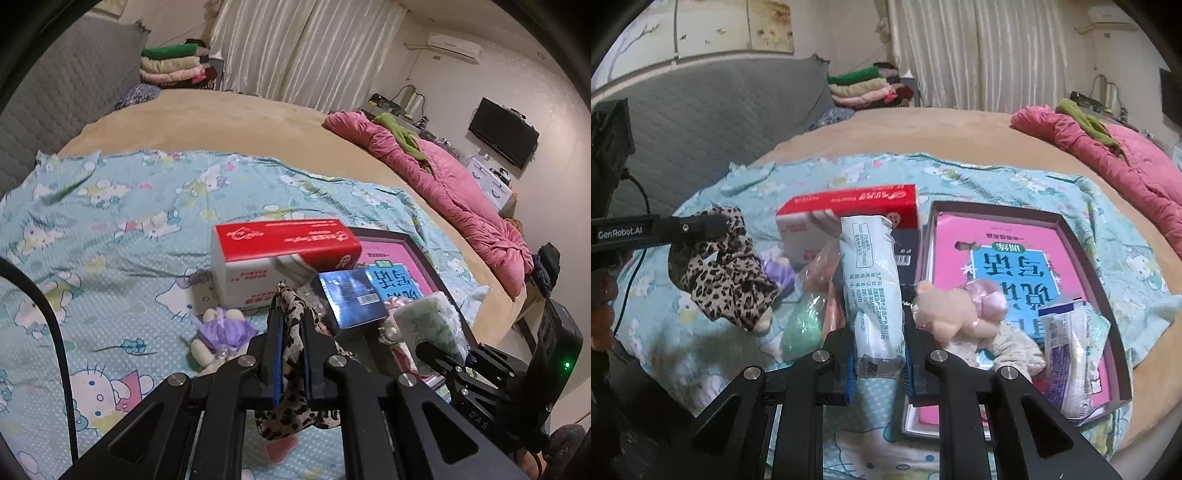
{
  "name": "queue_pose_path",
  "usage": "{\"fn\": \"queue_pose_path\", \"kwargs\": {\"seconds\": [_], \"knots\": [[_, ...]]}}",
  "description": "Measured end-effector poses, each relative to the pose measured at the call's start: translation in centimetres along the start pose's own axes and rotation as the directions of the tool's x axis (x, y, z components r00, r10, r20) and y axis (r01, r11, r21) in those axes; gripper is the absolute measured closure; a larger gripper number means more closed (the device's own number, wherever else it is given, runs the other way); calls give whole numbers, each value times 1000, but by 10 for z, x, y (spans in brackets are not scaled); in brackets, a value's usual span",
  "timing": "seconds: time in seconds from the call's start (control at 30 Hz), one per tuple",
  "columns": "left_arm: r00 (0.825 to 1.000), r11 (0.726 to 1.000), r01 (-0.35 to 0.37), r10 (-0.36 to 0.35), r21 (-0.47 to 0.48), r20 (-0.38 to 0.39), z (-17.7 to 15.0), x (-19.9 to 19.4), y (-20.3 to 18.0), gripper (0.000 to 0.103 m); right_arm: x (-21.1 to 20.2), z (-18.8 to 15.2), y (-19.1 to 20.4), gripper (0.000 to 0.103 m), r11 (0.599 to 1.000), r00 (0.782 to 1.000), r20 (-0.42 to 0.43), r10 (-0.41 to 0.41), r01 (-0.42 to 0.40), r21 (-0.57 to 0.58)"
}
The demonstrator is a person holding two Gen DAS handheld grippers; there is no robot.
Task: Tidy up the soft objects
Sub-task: 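Lift the scrunchie and white packet and carry both over the pink tray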
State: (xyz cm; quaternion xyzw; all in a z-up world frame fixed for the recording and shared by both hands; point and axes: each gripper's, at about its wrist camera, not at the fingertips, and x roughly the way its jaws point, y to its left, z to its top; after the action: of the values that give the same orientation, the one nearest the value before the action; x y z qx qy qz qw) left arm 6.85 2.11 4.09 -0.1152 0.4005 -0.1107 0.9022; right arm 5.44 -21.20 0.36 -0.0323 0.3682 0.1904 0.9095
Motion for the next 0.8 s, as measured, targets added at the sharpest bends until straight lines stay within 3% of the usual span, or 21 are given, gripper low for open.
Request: {"fn": "queue_pose_path", "kwargs": {"seconds": [0.4, 0.8], "knots": [[1000, 996, -25, 24, 84, 11, 5, -7, -45, 95, -27, 3, -23, 84, 996, 998, 66, 9, -14, 84], [1000, 990, 5, -7, 140, 15, 9, -6, -90, 95, -55, 2, -61, 84, 981, 990, 135, -33, 6, 194]]}}
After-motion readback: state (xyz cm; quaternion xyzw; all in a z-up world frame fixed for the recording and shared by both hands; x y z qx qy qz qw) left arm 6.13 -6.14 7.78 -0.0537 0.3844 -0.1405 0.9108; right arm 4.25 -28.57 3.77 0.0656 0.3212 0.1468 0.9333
